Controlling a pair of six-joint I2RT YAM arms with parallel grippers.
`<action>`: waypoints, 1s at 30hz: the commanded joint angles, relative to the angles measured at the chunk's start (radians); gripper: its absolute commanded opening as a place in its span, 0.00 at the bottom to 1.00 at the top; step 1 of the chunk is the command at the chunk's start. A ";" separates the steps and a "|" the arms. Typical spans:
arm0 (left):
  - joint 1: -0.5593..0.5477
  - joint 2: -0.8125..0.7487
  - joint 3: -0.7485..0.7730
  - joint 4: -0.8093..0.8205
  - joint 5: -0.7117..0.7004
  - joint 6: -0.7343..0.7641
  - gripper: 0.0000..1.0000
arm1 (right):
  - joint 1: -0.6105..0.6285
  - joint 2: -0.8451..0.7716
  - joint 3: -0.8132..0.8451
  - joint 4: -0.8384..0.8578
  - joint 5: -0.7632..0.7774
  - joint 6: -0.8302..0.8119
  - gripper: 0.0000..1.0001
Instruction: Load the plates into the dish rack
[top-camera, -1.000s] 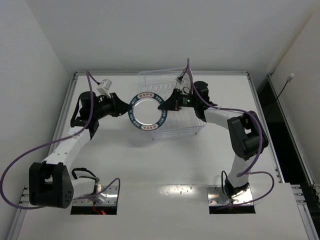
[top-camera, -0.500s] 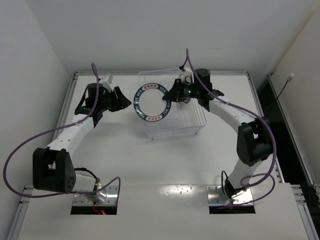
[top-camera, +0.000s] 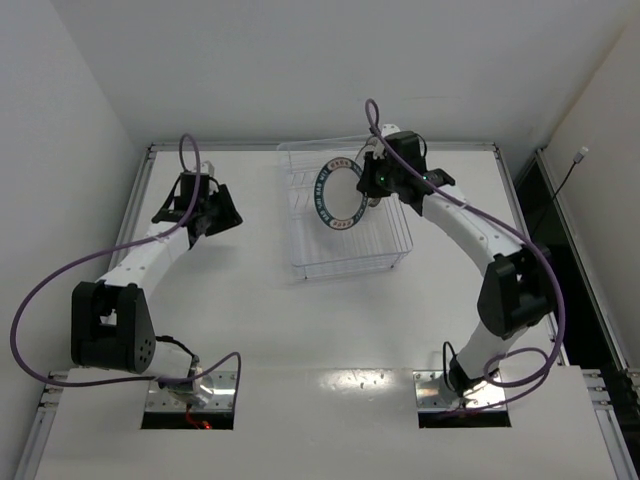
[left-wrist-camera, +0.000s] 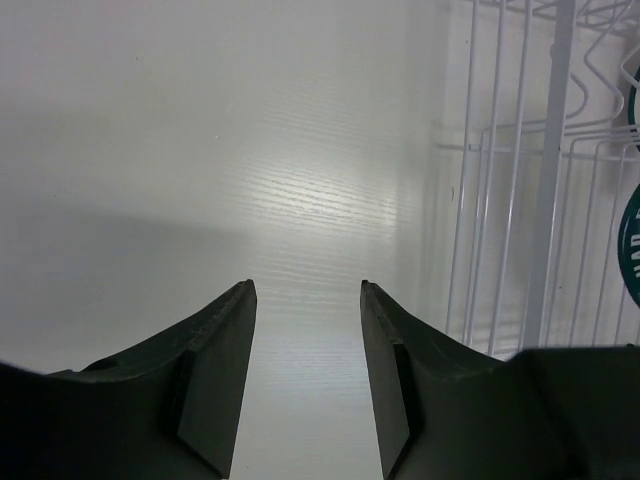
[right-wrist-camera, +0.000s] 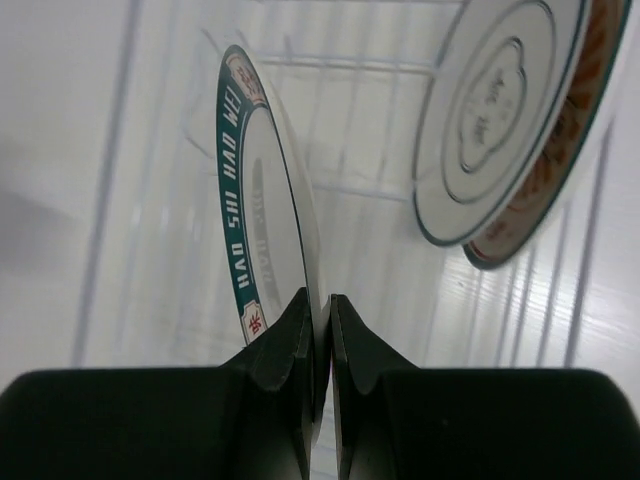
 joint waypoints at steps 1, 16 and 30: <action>0.003 -0.010 0.045 -0.007 -0.060 -0.008 0.43 | 0.076 -0.049 0.071 -0.073 0.313 -0.038 0.00; 0.003 -0.029 0.027 0.004 -0.073 -0.008 0.43 | 0.218 0.312 0.531 -0.299 0.959 -0.082 0.00; 0.003 -0.029 0.018 0.013 -0.082 -0.008 0.43 | 0.179 0.352 0.597 -0.263 0.966 -0.143 0.00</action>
